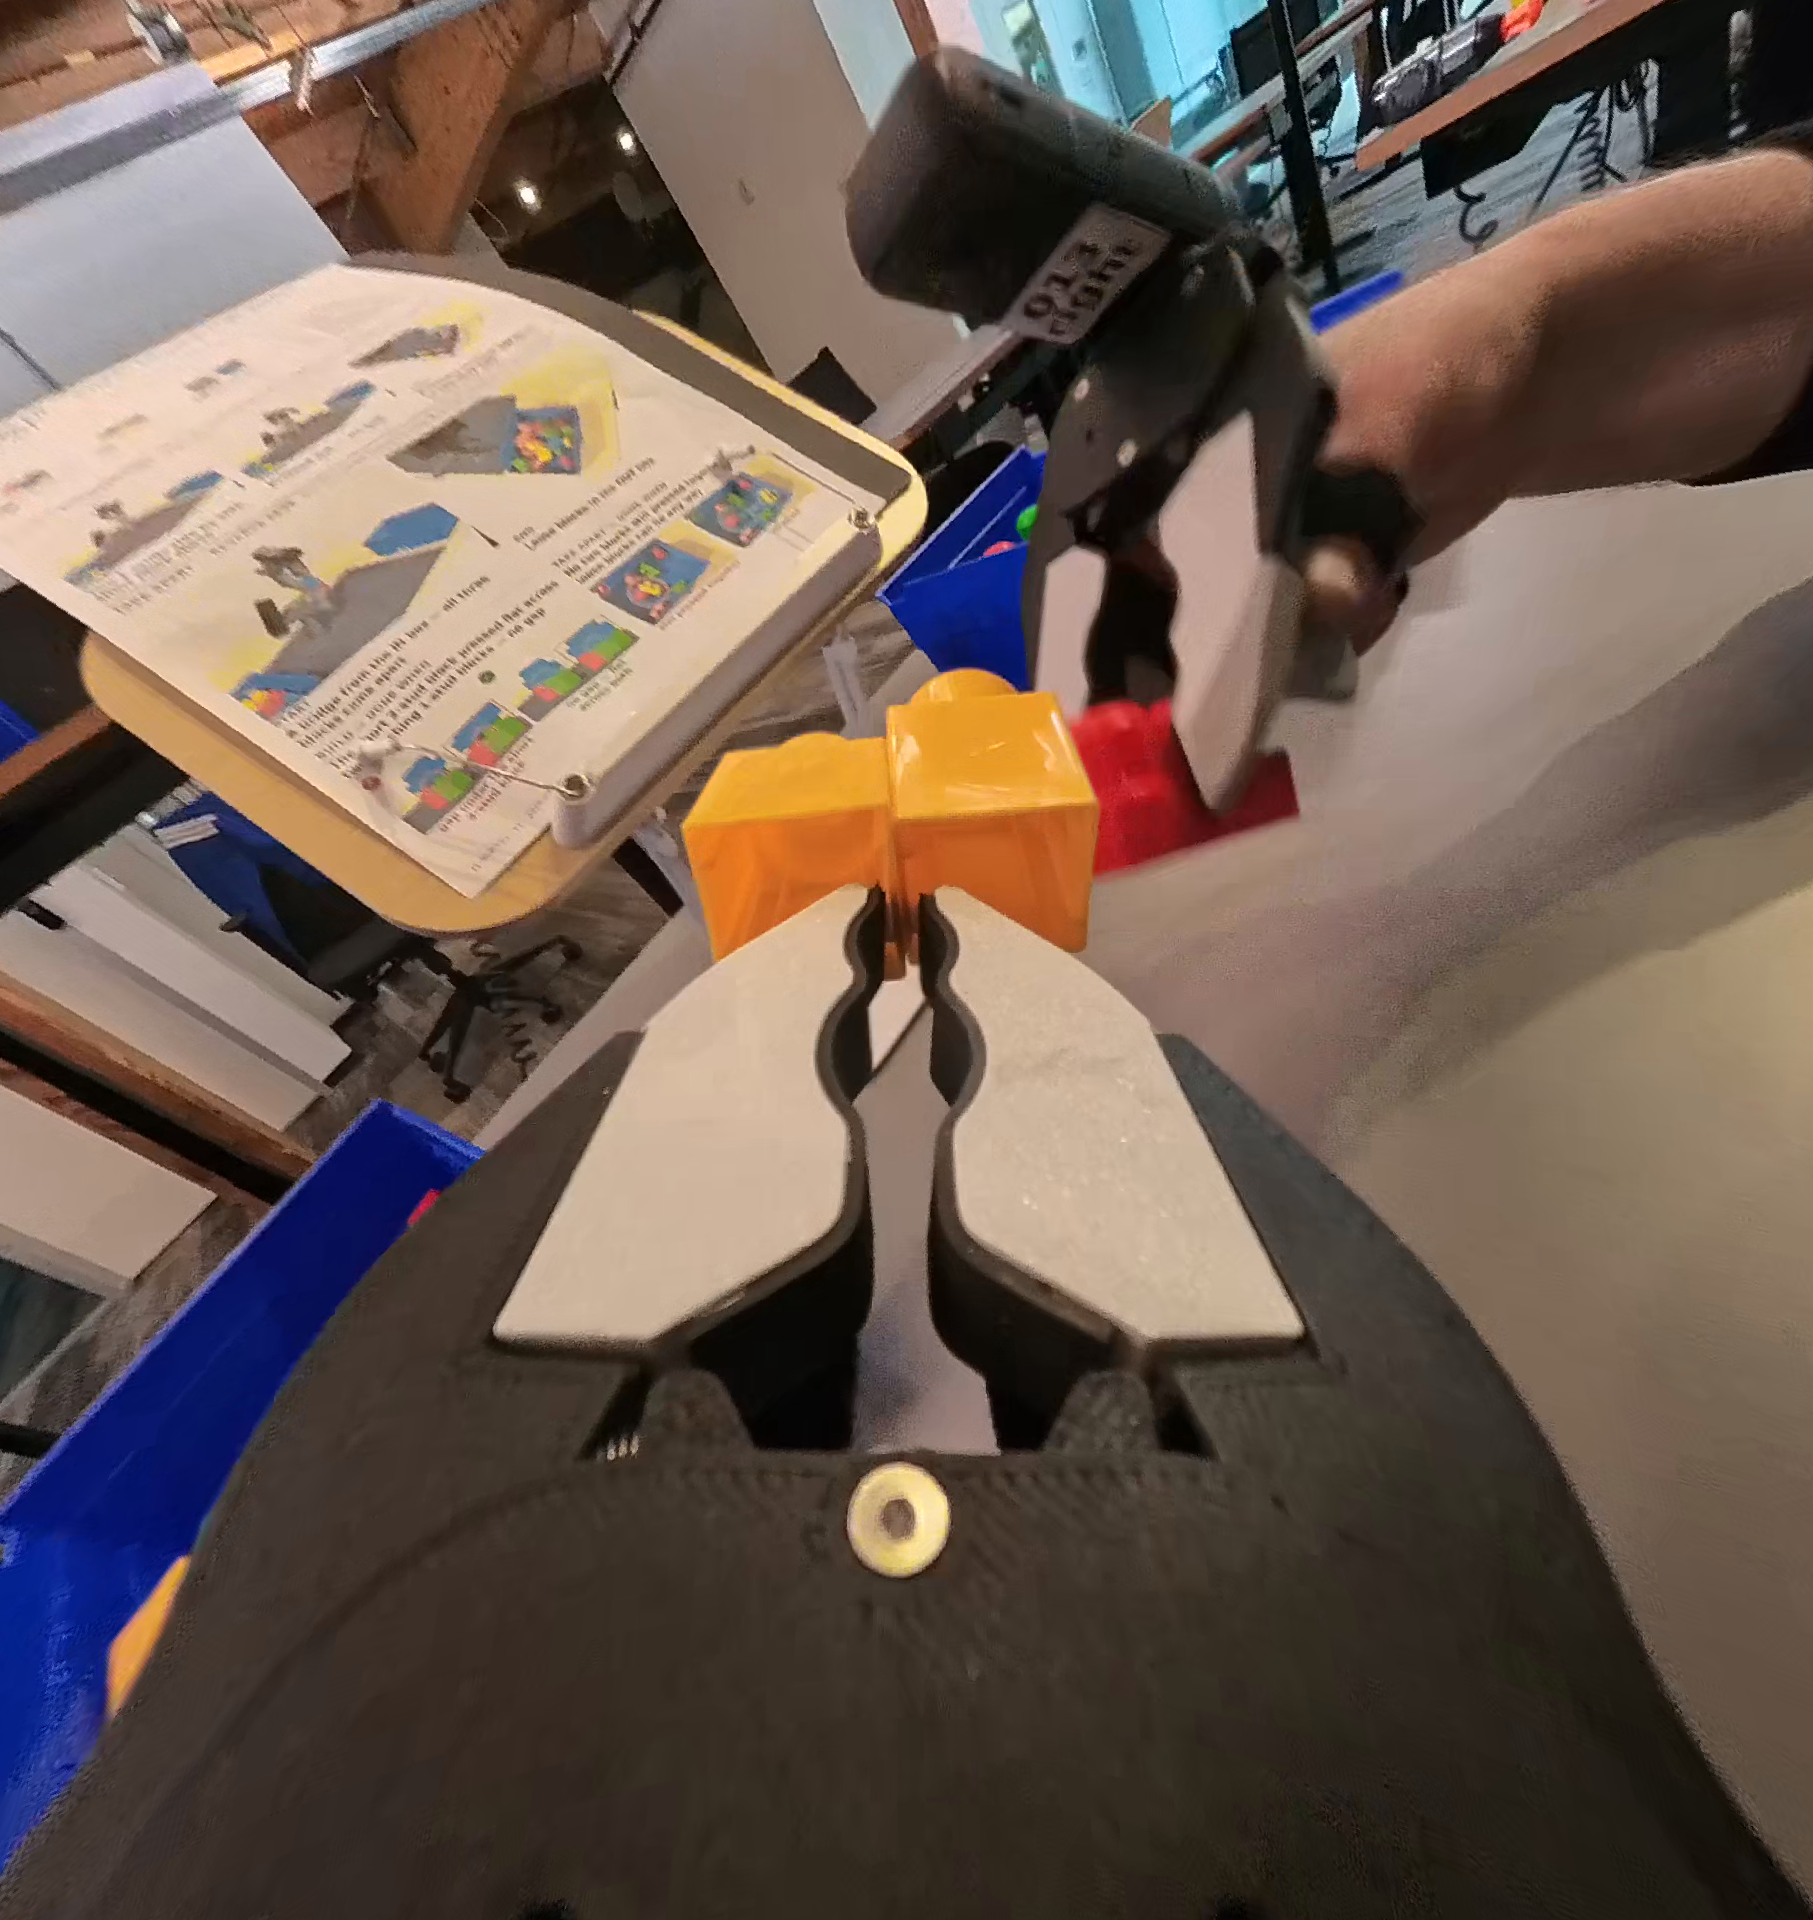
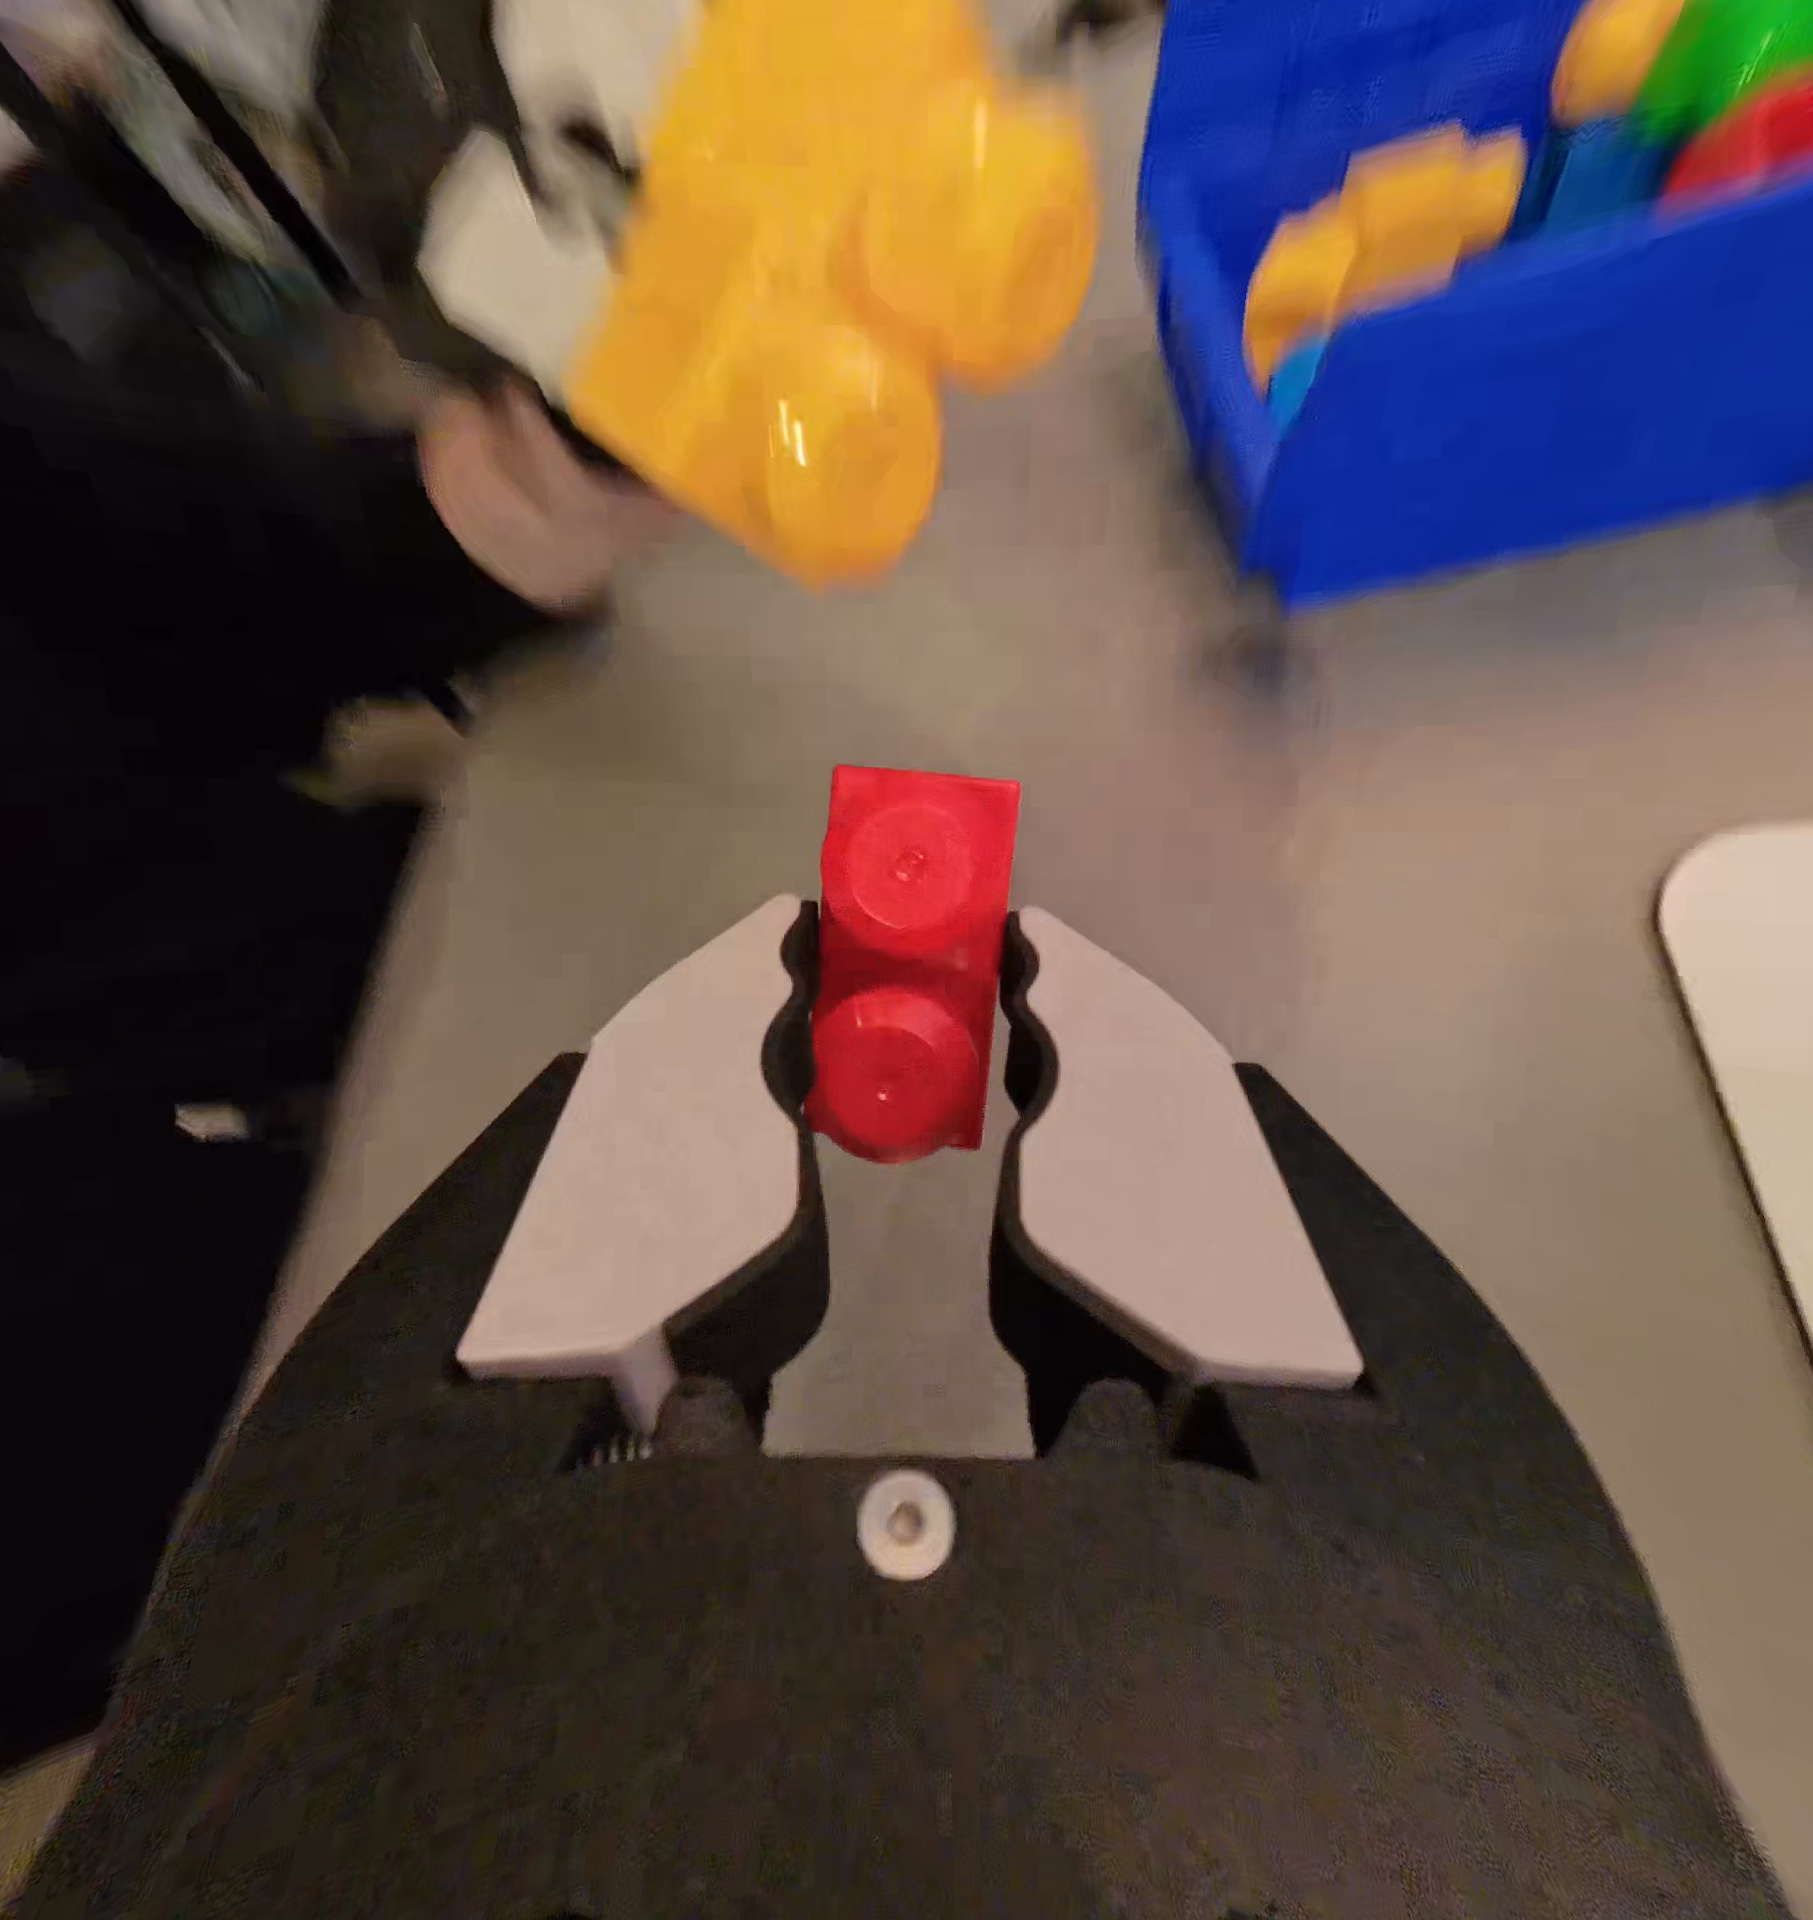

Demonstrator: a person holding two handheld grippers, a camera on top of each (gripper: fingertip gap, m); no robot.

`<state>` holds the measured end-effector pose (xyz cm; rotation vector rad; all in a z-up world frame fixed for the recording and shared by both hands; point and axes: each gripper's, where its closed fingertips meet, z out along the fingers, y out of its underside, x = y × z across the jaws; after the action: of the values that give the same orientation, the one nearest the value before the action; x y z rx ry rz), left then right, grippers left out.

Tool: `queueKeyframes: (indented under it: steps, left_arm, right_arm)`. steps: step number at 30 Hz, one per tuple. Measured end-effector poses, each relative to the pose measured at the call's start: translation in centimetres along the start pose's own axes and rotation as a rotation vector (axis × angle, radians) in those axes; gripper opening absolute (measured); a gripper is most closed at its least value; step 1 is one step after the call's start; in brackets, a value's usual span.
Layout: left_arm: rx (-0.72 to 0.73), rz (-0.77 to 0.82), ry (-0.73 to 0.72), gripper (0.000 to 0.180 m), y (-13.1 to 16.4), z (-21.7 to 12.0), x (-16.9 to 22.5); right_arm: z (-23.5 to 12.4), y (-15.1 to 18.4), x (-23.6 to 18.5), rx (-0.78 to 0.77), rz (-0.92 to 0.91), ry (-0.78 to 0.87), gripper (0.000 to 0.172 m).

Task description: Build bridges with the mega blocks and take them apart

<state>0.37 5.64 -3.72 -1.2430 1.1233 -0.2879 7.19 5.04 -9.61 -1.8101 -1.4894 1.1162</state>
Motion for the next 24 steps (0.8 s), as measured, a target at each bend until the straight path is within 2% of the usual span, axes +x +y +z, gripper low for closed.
queueKeyframes:
  steps: [3, 7, 15, 24]
  left_arm:
    - [0.006, 0.083, -0.027, 0.006, -1.1, -0.5, -0.5]
    - [-0.015, 0.248, -0.073, 0.005, -2.8, -1.3, -0.9]
    - [-0.076, 0.503, -0.13, 0.005, -4.3, -1.3, -0.8]
    - [-0.087, 0.648, -0.158, 0.005, -5.5, -1.6, -0.9]
  right_arm:
    - [-2.5, -4.8, -1.1, 0.264, 0.065, -0.132, 0.033]
    - [-3.9, -7.7, -1.8, 0.462, 0.136, -0.27, 0.033]
    - [-3.9, -9.9, -2.6, 0.669, 0.273, -0.5, 0.033]
    - [-4.4, -11.1, -2.9, 0.796, 0.317, -0.586, 0.033]
